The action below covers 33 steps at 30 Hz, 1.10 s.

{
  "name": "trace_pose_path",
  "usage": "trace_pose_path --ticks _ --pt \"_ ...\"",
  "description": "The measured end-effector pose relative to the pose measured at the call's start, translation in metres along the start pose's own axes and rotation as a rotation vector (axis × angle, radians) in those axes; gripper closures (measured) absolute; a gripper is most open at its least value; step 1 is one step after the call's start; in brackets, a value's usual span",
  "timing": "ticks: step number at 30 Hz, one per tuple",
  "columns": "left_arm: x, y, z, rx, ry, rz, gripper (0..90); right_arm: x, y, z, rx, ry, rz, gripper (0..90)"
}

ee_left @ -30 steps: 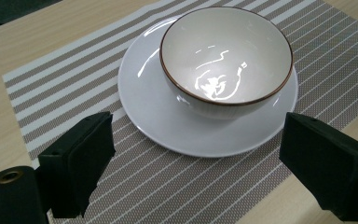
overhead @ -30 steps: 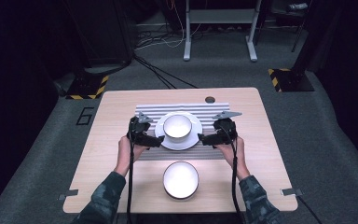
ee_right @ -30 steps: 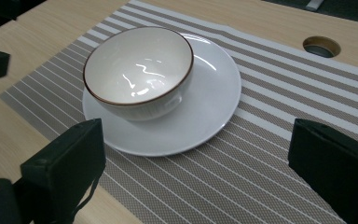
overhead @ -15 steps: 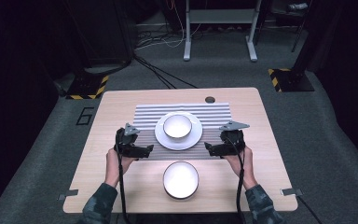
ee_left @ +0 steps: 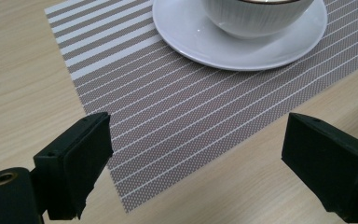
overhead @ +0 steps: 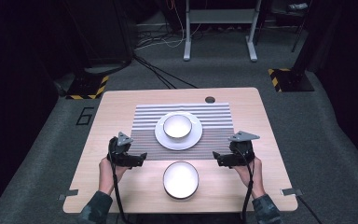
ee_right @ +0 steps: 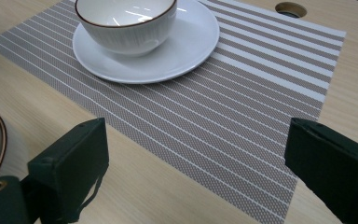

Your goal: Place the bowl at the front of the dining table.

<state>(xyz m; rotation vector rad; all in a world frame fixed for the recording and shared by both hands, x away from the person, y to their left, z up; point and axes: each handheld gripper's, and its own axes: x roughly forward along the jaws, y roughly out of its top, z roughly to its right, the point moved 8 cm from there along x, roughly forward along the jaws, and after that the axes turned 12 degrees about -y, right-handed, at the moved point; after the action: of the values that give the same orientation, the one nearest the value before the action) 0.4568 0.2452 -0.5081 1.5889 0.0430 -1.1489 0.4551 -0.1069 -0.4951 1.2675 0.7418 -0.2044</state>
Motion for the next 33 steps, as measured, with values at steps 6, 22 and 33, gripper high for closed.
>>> trace_pose_path --ticks 6,22,33 --pt "-0.006 -0.015 -0.003 0.004 0.015 -0.005 7.3 -0.006 -0.012 0.007 -0.001 -0.022 -0.009 5.5" --pt "-0.013 -0.065 -0.005 -0.063 0.022 -0.022 4.8 -0.013 -0.051 0.017 0.038 -0.033 -0.058 4.7" --pt "-0.016 -0.093 -0.013 -0.106 0.071 -0.049 0.2 -0.014 -0.077 0.033 0.075 -0.099 -0.079 4.0"
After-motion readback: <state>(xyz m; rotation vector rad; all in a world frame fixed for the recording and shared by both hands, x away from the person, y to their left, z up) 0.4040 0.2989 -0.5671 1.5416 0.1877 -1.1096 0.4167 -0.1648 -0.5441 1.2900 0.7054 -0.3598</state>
